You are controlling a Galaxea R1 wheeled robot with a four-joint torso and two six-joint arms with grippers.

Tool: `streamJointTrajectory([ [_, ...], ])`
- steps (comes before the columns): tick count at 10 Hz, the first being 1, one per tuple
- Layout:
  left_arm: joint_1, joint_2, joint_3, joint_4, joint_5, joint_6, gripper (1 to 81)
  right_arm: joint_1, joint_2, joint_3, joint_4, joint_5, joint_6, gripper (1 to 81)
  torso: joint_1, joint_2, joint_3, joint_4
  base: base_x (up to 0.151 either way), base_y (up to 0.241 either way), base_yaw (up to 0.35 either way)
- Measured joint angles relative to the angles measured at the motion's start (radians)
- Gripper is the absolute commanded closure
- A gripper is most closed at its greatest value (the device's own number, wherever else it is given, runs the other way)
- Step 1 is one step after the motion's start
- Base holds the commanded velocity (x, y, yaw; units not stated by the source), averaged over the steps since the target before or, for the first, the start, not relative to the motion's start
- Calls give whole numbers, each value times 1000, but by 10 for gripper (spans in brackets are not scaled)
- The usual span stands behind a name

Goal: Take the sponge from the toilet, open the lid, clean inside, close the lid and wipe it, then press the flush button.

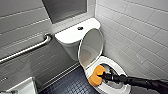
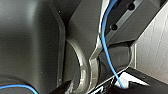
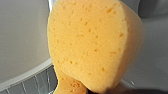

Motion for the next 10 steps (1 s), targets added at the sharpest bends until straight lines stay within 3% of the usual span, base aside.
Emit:
streamJointTrajectory([
  [6,2,0,-1,1,-1,1,10,-186,-311,320,-65,139,1,811,0,0,0,0,0,0,0],
  [10,2,0,-1,1,-5,8,10,-358,-444,439,-119,239,-6,811,0,0,0,0,0,0,0],
])
